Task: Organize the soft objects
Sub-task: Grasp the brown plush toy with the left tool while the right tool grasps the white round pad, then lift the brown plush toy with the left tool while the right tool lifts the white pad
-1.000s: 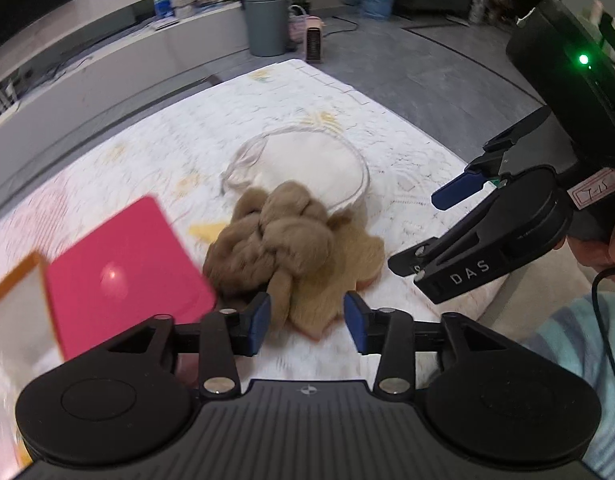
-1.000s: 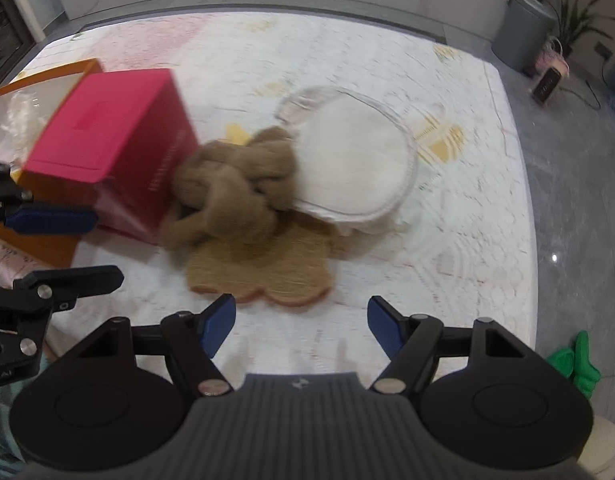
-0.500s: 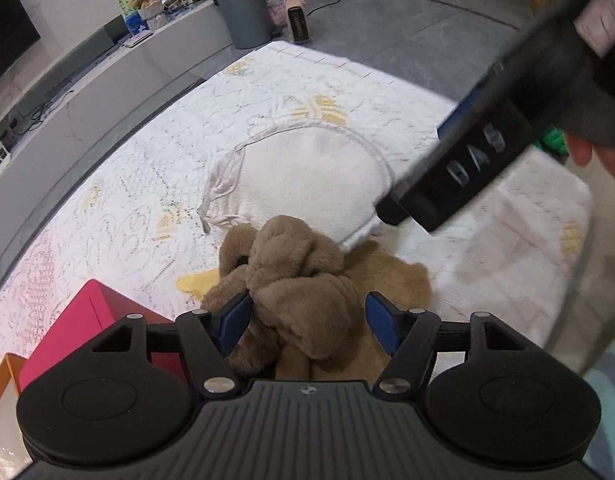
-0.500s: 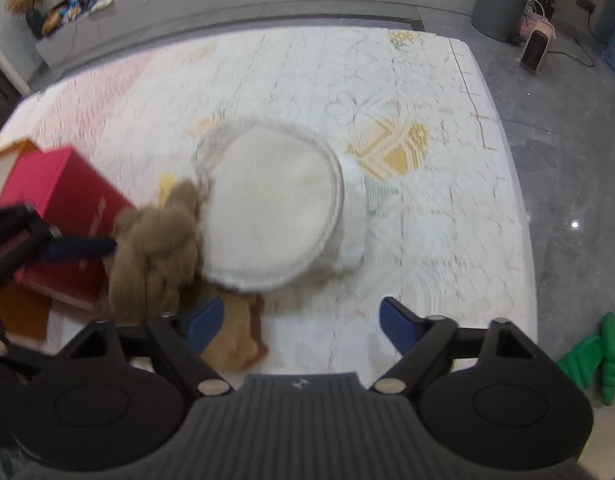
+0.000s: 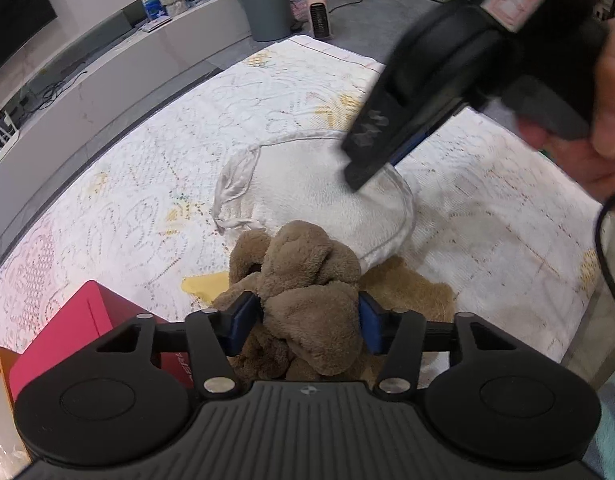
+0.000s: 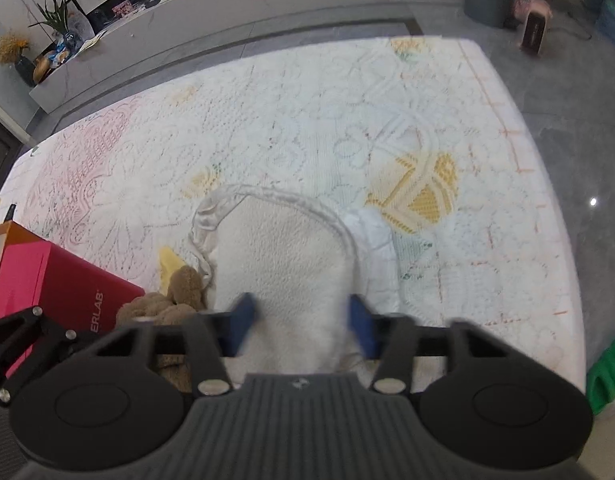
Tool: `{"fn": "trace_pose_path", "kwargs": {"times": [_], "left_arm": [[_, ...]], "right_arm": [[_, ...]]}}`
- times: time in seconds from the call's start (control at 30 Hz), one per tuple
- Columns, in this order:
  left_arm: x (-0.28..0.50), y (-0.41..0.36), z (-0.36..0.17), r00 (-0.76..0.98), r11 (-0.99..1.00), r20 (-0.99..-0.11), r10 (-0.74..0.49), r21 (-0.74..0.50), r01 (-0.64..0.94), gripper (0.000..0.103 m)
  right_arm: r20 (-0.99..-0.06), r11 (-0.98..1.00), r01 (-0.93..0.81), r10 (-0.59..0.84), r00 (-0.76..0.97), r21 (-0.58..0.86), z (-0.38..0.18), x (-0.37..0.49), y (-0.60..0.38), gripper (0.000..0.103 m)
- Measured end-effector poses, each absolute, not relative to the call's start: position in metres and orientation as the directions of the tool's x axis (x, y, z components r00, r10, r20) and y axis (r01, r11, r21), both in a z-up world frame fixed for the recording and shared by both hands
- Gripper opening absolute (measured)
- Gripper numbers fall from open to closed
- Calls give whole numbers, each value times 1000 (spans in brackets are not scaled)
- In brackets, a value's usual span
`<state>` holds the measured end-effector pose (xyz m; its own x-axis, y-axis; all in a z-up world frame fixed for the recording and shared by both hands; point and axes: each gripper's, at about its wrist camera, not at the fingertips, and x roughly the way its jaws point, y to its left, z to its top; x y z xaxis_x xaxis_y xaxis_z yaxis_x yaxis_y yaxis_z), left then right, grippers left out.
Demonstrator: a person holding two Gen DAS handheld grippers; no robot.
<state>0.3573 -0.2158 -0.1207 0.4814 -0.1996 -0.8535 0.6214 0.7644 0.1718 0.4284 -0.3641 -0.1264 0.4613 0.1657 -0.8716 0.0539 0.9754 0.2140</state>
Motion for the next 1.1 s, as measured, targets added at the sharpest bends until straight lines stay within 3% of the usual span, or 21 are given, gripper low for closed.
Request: {"fn": "trace_pose_path", "kwargs": {"times": [0.07, 0.1, 0.27, 0.53, 0.77, 0.9, 1.1], "left_arm": [[358, -215, -119, 486, 777, -851, -199, 165, 607, 52], [357, -214, -117, 489, 783, -849, -199, 162, 601, 50], [350, -207, -101, 518, 811, -828, -215, 144, 567, 36], [330, -186, -51, 547, 849, -787, -284, 58, 525, 34], [292, -152, -29, 530, 861, -770, -355, -49, 506, 33], [275, -135, -41, 498, 859, -784, -372, -87, 504, 33], [276, -116, -85, 466, 902, -823, -325, -121, 415, 33]], "right_arm": [[-876, 983, 58, 126, 465, 172, -120, 424, -362, 3], [-872, 984, 50, 125, 474, 168, -117, 421, -362, 2], [-845, 992, 20, 98, 526, 128, -87, 401, -357, 1], [-784, 996, -44, 93, 614, 83, -18, 365, -335, 1], [-745, 985, -95, 169, 645, 141, 22, 317, -325, 1], [-764, 977, -95, 208, 611, 191, 3, 289, -332, 1], [-864, 991, 32, 98, 493, 131, -83, 272, -352, 1]]}}
